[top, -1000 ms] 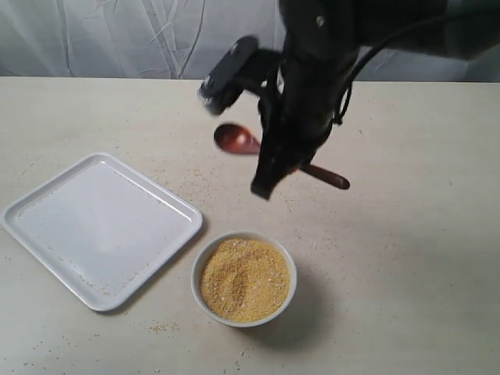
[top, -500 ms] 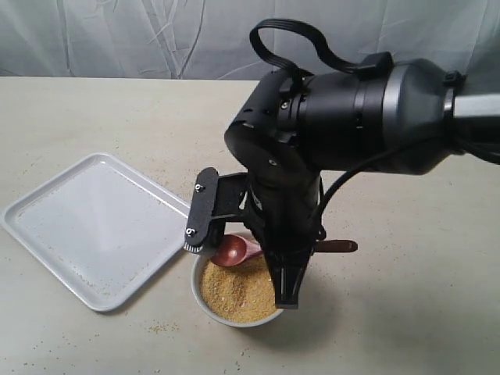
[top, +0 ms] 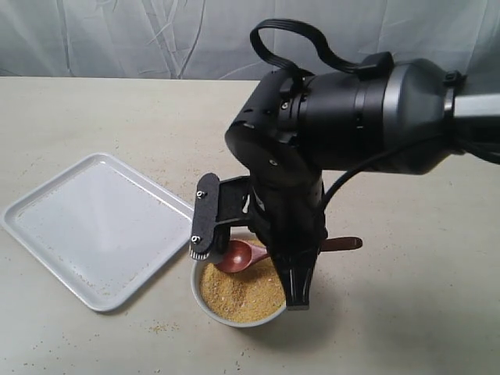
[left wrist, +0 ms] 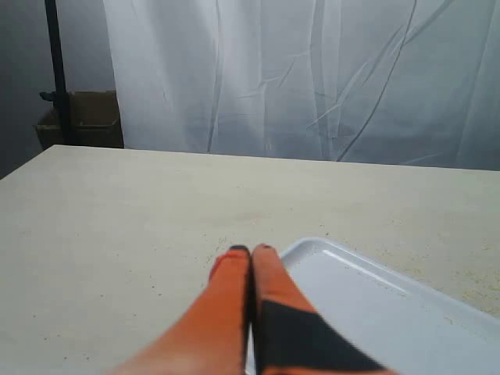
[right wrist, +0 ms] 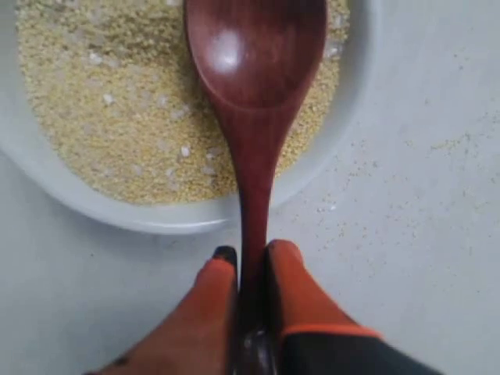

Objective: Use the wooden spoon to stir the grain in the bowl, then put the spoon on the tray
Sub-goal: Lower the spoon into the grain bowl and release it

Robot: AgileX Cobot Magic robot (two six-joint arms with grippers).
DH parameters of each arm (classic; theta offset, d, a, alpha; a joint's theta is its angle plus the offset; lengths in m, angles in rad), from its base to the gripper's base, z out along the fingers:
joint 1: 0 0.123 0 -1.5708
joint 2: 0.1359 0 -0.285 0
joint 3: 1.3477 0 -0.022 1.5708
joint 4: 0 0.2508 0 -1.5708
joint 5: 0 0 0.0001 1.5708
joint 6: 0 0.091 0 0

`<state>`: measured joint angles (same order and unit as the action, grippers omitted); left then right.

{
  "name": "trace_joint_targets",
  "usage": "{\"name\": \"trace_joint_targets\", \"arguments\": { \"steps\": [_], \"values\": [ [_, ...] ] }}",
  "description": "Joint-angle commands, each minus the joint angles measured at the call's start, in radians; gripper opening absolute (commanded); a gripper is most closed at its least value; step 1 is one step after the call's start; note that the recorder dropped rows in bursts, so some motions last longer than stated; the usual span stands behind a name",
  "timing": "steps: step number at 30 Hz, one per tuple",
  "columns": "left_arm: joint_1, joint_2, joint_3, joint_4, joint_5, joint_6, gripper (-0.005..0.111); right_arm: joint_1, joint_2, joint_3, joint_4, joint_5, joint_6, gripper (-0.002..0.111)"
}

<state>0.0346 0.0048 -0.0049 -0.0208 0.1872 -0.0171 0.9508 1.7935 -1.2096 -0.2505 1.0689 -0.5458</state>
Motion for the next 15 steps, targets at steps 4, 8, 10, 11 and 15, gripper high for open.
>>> {"name": "trace_joint_targets", "arguments": {
  "steps": [4,8,10,11,15],
  "values": [
    [0.004,-0.005,0.005,0.001,-0.006,-0.002,0.000,0.005,0.040,0.002,0.013,-0.026,0.010,0.001],
    [0.004,-0.005,0.005,0.001,-0.006,-0.002,0.000,0.005,0.040,0.002,0.013,-0.026,0.010,0.001],
    [0.004,-0.005,0.005,0.001,-0.006,-0.002,0.000,0.005,0.040,0.002,0.014,-0.026,0.017,0.001],
    [0.004,-0.005,0.005,0.001,-0.006,-0.002,0.000,0.005,0.040,0.002,0.014,-0.026,0.017,0.001],
    [0.004,-0.005,0.005,0.001,-0.006,-0.002,0.000,0.005,0.040,0.002,0.012,-0.026,0.024,0.001]
  ]
}}
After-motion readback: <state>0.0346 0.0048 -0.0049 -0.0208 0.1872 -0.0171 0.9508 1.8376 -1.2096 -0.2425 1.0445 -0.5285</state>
